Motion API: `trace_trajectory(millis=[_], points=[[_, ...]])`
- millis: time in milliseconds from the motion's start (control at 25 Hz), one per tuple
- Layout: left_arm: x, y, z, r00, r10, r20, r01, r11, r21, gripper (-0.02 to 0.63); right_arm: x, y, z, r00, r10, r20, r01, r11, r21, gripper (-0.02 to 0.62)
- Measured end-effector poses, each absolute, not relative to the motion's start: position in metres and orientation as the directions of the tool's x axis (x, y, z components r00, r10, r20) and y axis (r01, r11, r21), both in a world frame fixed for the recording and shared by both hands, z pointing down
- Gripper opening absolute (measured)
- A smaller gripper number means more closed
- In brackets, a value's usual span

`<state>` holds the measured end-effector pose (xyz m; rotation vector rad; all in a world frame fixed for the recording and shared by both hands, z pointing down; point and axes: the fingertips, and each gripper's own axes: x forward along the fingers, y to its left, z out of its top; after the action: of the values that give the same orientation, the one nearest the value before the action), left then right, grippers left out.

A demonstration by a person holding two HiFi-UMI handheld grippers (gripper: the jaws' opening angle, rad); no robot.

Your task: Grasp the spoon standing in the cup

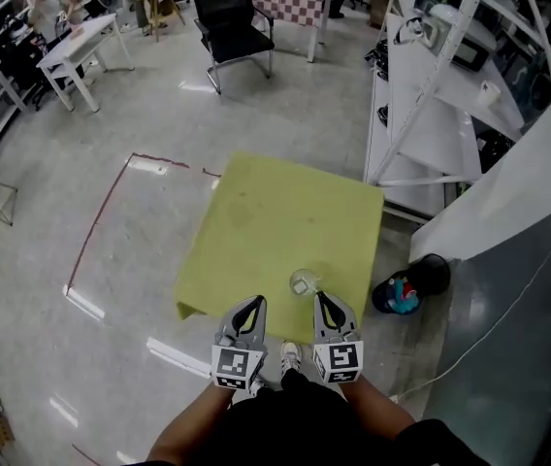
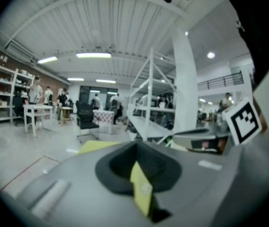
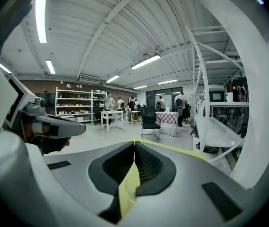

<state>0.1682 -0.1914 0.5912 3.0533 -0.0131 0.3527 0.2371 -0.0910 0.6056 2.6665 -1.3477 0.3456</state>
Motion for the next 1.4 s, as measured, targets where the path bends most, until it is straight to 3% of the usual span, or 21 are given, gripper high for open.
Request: trace_trajectory(millis=[240,520,840,1400], points=[[0.159,-0.195,0.564,0.983,0.013,0.184,-0.001,-0.997,0.076,0.006,0.226,-0.092,0.578,0.604,-0.758,0.247,-0.787,-0.616,0.034,0.011],[0.165,-0.203,0.521,0.993,0.033,0.116,0.023,-0.995,0.092,0.006,0.231,-0.088,0.512,0.637,-0.759,0.134,-0.769,-0.638,0.041,0.011],[0.173,-0.218,0.476,1.000,0.022,0.017,0.022,-1.000,0.012,0.006,0.239,-0.094,0.454,0.627,-0.777,0.058,-0.779,-0.623,0.072,0.011],[0.165,-0.217,0.454,0.999,0.044,-0.020,0.043,-0.999,-0.008,0.006,0.233,-0.097,0.406,0.613,-0.790,-0.014,-0.783,-0.610,0.125,0.011]])
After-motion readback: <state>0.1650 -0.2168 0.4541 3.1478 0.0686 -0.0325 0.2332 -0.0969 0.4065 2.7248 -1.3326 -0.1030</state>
